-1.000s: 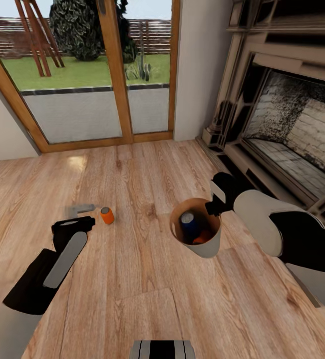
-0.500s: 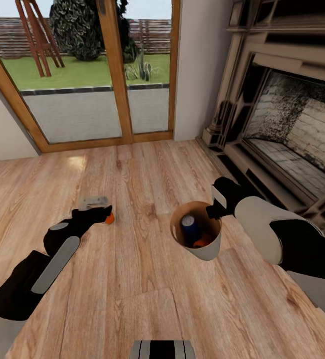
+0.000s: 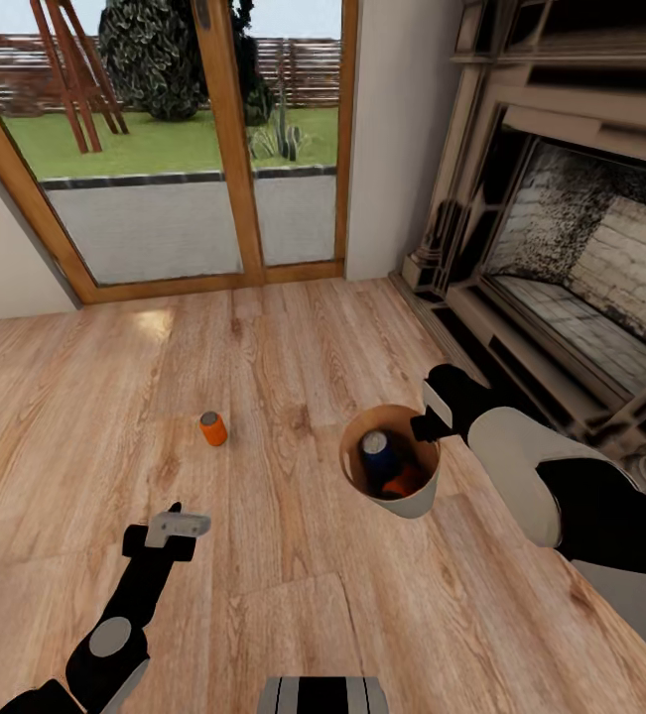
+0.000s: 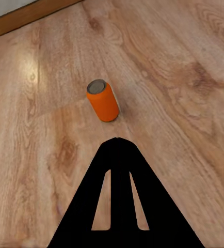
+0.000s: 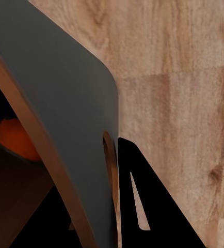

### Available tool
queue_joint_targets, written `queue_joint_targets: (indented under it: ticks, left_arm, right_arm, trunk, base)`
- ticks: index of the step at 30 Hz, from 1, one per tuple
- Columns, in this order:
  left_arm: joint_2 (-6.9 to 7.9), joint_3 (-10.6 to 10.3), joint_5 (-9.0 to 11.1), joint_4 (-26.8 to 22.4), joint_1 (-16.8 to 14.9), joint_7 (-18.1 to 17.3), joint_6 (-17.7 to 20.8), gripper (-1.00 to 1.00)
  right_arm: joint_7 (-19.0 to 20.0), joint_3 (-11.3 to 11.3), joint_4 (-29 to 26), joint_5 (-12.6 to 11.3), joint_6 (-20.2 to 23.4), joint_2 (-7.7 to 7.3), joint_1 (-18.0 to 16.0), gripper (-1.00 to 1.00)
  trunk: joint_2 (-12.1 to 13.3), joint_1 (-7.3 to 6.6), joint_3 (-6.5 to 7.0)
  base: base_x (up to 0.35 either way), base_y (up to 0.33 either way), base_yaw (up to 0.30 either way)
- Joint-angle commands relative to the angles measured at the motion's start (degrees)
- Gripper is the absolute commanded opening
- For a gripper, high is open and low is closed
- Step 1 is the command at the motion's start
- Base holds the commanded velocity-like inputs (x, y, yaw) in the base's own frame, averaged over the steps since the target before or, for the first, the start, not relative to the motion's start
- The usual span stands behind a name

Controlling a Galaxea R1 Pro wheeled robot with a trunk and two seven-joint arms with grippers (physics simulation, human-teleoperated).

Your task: Put the three can of soda from the living room inside the tash can in the kitchen.

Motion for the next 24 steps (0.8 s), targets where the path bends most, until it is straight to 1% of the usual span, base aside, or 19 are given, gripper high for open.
queue_joint_targets:
  ticks: [1,6,8,9,11,13,14,15,16,17,24]
  left_arm:
    - [0.00,0.0,0.2,0.3,0.3,0.0,-0.6,-1.00]
    - [0.00,0.0,0.6,2.3,0.6,-0.1,-2.2,-1.00]
    - [0.07,0.0,1.4,3.1,0.7,-0.9,-2.5,-1.00]
    - [0.12,0.0,2.2,3.3,0.7,-1.7,-2.6,-1.00]
    - [0.30,0.1,6.5,3.8,0.7,-6.0,-2.7,-1.00]
    - [0.35,0.7,8.4,3.9,0.7,-7.6,-2.9,-1.00]
    - [0.33,2.0,9.7,4.0,0.7,-8.7,-3.0,1.00]
    - [0.26,3.2,10.5,4.0,0.7,-9.5,-3.1,1.00]
    - [0.23,3.7,10.8,4.0,0.7,-9.7,-3.1,1.00]
    - [0.05,5.1,11.4,3.8,0.7,-10.1,-2.7,1.00]
    - [-0.07,7.0,11.9,3.3,0.7,-10.1,-2.3,1.00]
  right_arm:
    - [0.2,-0.1,-0.8,-0.4,-0.1,-0.21,0.6,-1.00]
    - [0.3,-0.1,-4.3,-0.5,-0.1,-0.81,2.7,-1.00]
    - [0.6,-0.1,-6.6,-0.5,-0.1,-0.90,3.9,-1.00]
    - [0.7,-0.1,-7.4,-0.5,-0.1,-0.91,4.4,-1.00]
    - [1.4,0.0,-10.0,-0.5,-0.1,-0.95,6.0,-1.00]
    - [1.7,0.1,-10.7,-0.5,-0.1,-0.92,6.4,-1.00]
    - [1.8,0.2,-11.2,-0.5,0.0,-0.90,6.7,-1.00]
    - [1.9,0.6,-11.5,-0.5,0.0,-0.89,6.9,-1.00]
    - [1.9,0.8,-11.6,-0.5,0.0,-0.88,7.0,-1.00]
    - [2.0,1.6,-11.9,-0.5,0.0,-0.87,7.2,-1.00]
    - [2.1,2.3,-12.2,-0.5,0.1,-0.73,7.3,-1.00]
  trunk:
    - [0.0,-0.01,0.01]
    - [0.0,-0.01,0.01]
    - [0.0,-0.01,0.01]
    - [0.0,-0.01,0.01]
    - [0.0,-0.01,0.01]
    - [0.0,-0.01,0.01]
    - [0.0,-0.01,0.01]
    - [0.0,-0.01,0.01]
    - [0.0,-0.01,0.01]
    - [0.0,-0.01,0.01]
    - [0.0,-0.01,0.01]
  base:
    - [0.000,0.000,0.000]
    - [0.000,0.000,0.000]
    - [0.000,0.000,0.000]
    - [0.000,0.000,0.000]
    - [0.000,0.000,0.000]
    - [0.000,0.000,0.000]
    - [0.000,0.000,0.000]
    - [0.000,0.000,0.000]
    - [0.000,0.000,0.000]
    - [0.000,0.000,0.000]
    - [0.000,0.000,0.000]
